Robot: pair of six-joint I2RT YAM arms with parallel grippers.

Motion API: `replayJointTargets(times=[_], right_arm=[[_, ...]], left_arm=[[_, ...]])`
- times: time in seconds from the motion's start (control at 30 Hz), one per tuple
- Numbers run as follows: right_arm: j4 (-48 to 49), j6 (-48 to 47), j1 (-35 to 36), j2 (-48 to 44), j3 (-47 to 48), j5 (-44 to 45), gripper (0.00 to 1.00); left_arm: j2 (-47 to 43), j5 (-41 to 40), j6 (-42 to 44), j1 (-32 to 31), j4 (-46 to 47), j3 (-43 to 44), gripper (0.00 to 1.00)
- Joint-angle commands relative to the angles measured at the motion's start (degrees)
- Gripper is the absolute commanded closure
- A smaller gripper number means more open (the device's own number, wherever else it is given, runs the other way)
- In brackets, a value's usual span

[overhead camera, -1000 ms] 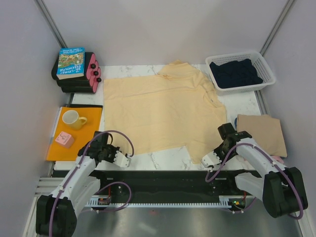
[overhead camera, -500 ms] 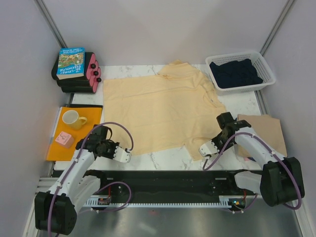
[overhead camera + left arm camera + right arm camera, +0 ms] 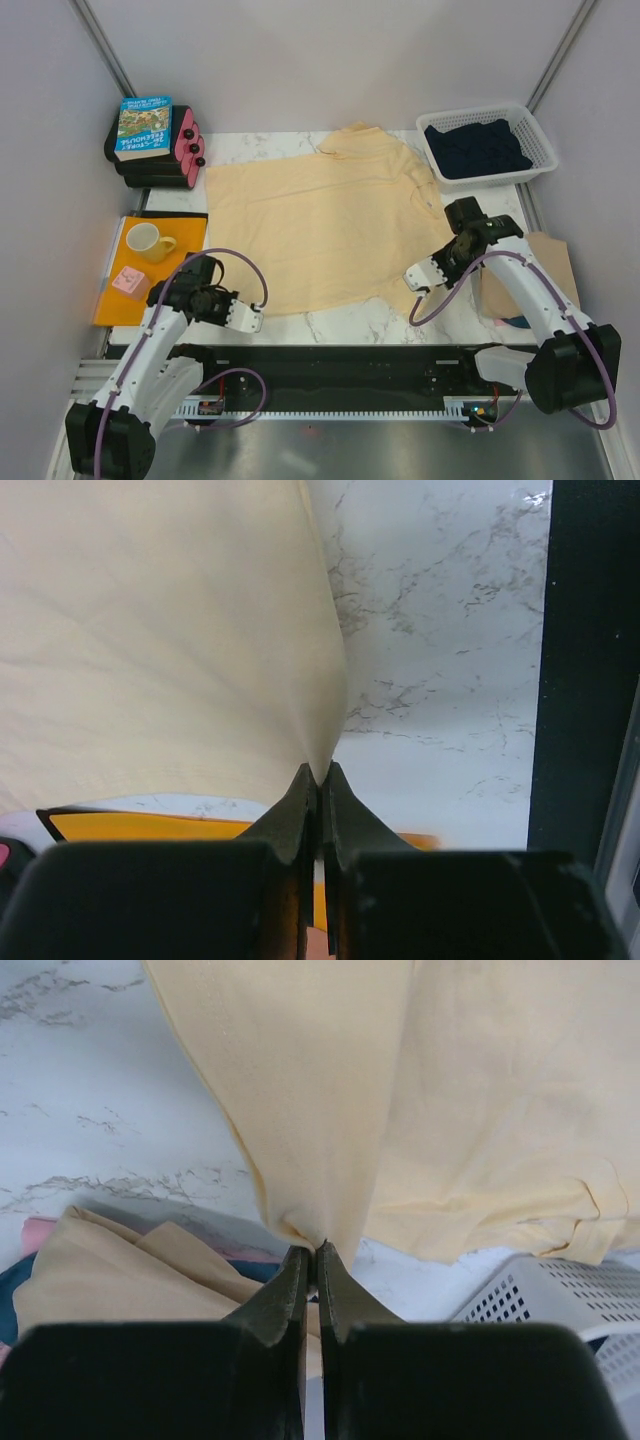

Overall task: Fold and stack the t-shirts
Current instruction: Fold the flattened tshirt in 1/3 of the way

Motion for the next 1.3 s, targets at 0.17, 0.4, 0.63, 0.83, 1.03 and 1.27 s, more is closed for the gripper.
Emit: replayJointTargets(times=[0.17, 0.4, 0.63, 0.83, 1.03, 1.27], right_arm=[[-1.9, 1.6, -1.9, -2.5, 5.8, -1.2, 1.0], [7.2, 3.7, -2.1, 0.8, 9.5, -1.9, 1.0], [20.1, 5.3, -2.1, 8.3, 12.0, -2.3, 1.0], [27.3, 6.7, -2.0, 15.4, 15.5, -2.5, 1.0], [31.8, 7.7, -1.9, 20.3, 18.6, -3.1, 1.0], [35.1, 8.3, -0.9, 24.9, 20.8, -2.9, 1.0]], left_arm=[[-0.6, -1.9, -8.0, 0.0, 5.8, 4.9, 0.98], [2.9, -6.1, -10.0, 0.0, 13.6, 7.3, 0.98], [10.0, -9.8, -10.6, 0.1, 23.9, 8.2, 0.98], [13.5, -10.8, -10.1, 0.6, 30.5, 8.9, 0.98], [17.9, -11.0, -9.2, 2.3, 31.5, 11.1, 0.98], [20.9, -11.5, -7.7, 3.7, 31.8, 11.7, 0.98]])
